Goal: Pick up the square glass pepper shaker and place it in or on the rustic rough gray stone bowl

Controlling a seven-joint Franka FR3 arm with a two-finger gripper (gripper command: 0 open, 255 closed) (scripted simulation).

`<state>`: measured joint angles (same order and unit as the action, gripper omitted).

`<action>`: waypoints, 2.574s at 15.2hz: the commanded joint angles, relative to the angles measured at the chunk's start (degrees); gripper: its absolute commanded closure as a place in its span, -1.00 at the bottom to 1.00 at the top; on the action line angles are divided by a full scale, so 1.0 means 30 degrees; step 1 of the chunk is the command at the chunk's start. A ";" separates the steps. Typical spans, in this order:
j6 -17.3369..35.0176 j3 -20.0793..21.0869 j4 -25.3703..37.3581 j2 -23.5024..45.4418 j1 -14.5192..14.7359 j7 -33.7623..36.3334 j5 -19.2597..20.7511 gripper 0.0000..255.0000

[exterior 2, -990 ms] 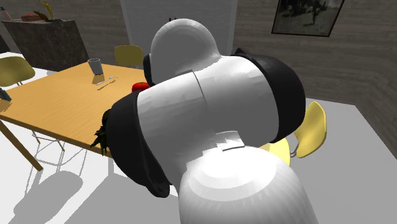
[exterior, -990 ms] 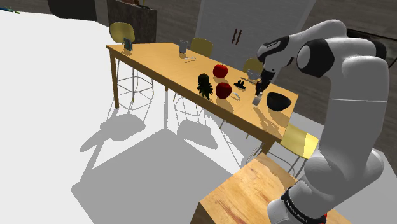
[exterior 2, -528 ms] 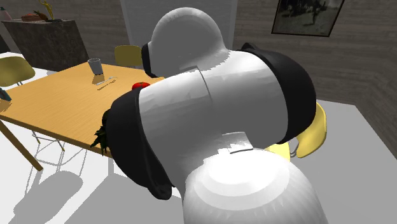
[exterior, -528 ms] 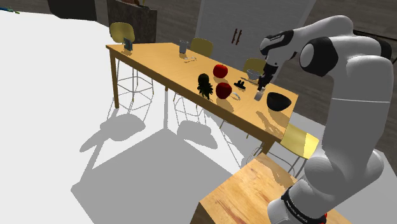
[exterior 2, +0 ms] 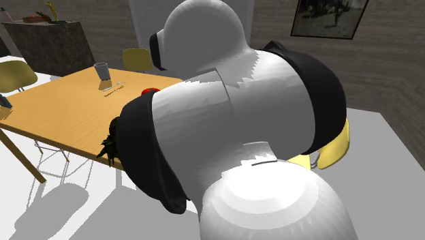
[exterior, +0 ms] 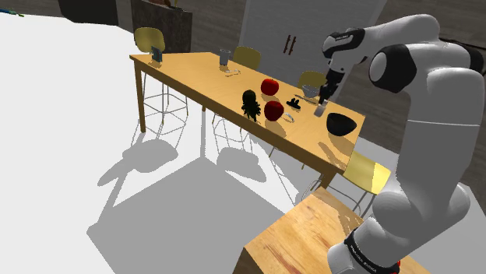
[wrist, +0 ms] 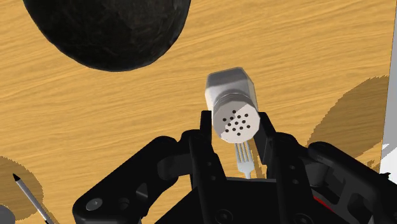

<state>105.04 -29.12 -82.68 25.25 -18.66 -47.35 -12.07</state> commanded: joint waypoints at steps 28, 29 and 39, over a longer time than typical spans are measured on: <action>-0.7582 -0.0483 1.1183 0.3723 -0.6352 -0.4031 -0.1810 1.00; -0.7156 -0.0532 1.0513 0.3503 -0.6145 -0.4074 -0.1724 1.00; -0.3754 -0.0729 0.5825 0.2347 -0.4887 -0.4332 -0.1277 1.00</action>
<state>92.64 -31.24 -63.60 32.75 -33.72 -60.25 -16.05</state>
